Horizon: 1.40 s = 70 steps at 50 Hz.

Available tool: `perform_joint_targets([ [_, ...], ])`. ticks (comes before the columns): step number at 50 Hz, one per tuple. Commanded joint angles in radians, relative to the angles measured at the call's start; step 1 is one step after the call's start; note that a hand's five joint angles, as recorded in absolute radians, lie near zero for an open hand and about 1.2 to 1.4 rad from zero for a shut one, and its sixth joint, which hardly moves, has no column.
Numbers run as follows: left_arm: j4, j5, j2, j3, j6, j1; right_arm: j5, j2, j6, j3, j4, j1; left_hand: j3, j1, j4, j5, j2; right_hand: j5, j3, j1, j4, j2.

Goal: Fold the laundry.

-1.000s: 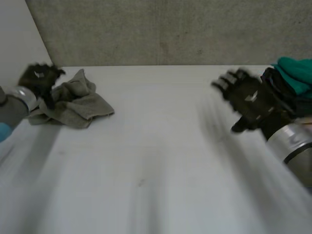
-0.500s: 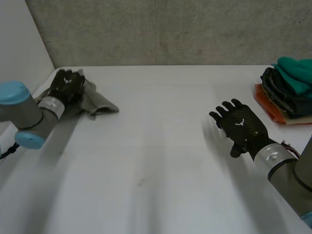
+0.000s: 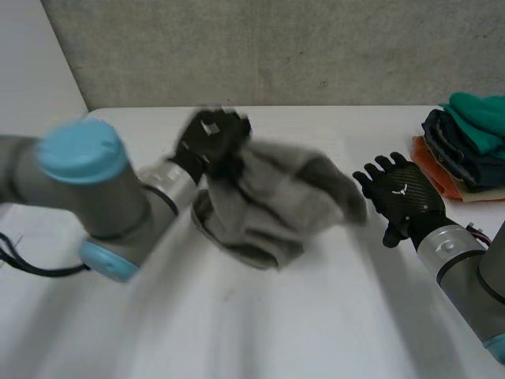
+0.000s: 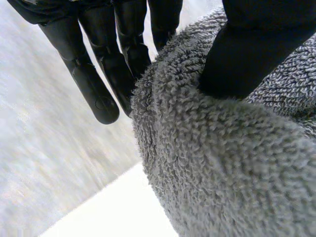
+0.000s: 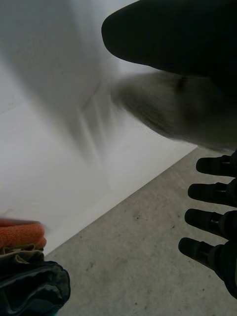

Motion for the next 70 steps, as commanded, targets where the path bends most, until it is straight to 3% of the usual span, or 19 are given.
perform_joint_targets([
  [1, -0.112, -0.030, -0.097, 0.026, 0.144, -0.079, 0.019, -0.015, 0.085, -0.023, 0.047, 0.000, -0.392, -0.324, -0.403, -0.312, -0.401, -0.040, -0.030, -0.057, -0.034, -0.040],
  [9, -0.125, -0.199, 0.072, -0.027, 0.136, -0.076, 0.036, -0.017, 0.266, -0.148, 0.323, 0.003, -0.922, -0.854, -0.933, -0.842, -0.931, -0.040, -0.030, -0.057, -0.034, -0.040],
  [16, -0.154, -0.271, 0.221, -0.148, 0.110, -0.054, 0.021, 0.002, 0.362, -0.270, 0.519, 0.005, -0.979, -0.910, -0.989, -0.898, -0.988, -0.040, -0.030, -0.057, -0.034, -0.040],
  [21, -0.198, -0.291, 0.319, -0.309, 0.037, 0.003, 0.001, 0.115, 0.355, -0.345, 0.501, 0.015, -0.958, -0.890, -0.969, -0.878, -0.967, -0.040, -0.030, -0.057, -0.034, -0.040],
  [32, -0.211, -0.300, 0.330, -0.449, -0.218, 0.014, -0.065, 0.301, 0.365, -0.439, 0.466, 0.098, -0.932, -0.863, -0.942, -0.851, -0.941, -0.025, -0.015, -0.042, -0.018, -0.024],
  [39, -0.158, -0.277, 0.172, -0.391, -0.244, -0.014, -0.062, 0.344, 0.369, -0.452, 0.400, 0.138, -0.944, -0.875, -0.954, -0.863, -0.952, 0.342, 0.352, 0.325, 0.349, 0.343],
  [42, -0.093, -0.277, 0.089, -0.322, -0.240, -0.029, -0.062, 0.347, 0.369, -0.451, 0.365, 0.150, -0.929, -0.860, -0.940, -0.849, -0.938, 0.665, 0.675, 0.648, 0.671, 0.666],
  [44, -0.065, -0.273, 0.024, -0.270, -0.241, -0.033, -0.059, 0.347, 0.369, -0.449, 0.336, 0.150, -0.850, -0.782, -0.861, -0.770, -0.859, 0.978, 0.988, 0.961, 0.984, 0.979],
  [47, -0.062, -0.267, -0.032, -0.207, -0.244, -0.047, -0.056, 0.345, 0.369, -0.449, 0.320, 0.149, -0.741, -0.673, -0.752, -0.661, -0.750, 1.181, 1.191, 1.164, 1.188, 1.182],
  [51, -0.075, -0.247, -0.098, -0.135, -0.249, -0.096, -0.056, 0.331, 0.368, -0.445, 0.319, 0.141, -0.164, -0.096, -0.175, -0.084, -0.173, 1.181, 1.191, 1.164, 1.188, 1.182],
  [52, -0.080, -0.231, -0.107, -0.123, -0.252, -0.109, -0.056, 0.330, 0.366, -0.445, 0.320, 0.141, 0.137, 0.205, 0.126, 0.217, 0.128, 1.181, 1.191, 1.164, 1.188, 1.182],
  [53, -0.082, -0.225, -0.110, -0.116, -0.252, -0.115, -0.056, 0.325, 0.365, -0.445, 0.322, 0.141, 0.209, 0.278, 0.198, 0.289, 0.200, 1.181, 1.191, 1.164, 1.188, 1.182],
  [58, -0.105, -0.219, -0.049, -0.126, -0.238, -0.124, -0.052, 0.249, 0.348, -0.442, 0.326, 0.136, 0.210, 0.278, 0.199, 0.290, 0.201, 1.181, 1.191, 1.164, 1.188, 1.182],
  [64, -0.189, -0.214, 0.233, -0.129, -0.238, -0.109, -0.055, 0.005, 0.323, -0.457, 0.345, 0.094, 0.210, 0.278, 0.199, 0.290, 0.201, 1.181, 1.191, 1.164, 1.188, 1.182],
  [70, -0.284, -0.199, 0.364, -0.066, -0.225, -0.078, -0.049, -0.168, 0.289, -0.506, 0.374, 0.094, 0.210, 0.278, 0.199, 0.290, 0.201, 1.181, 1.191, 1.164, 1.188, 1.182],
])
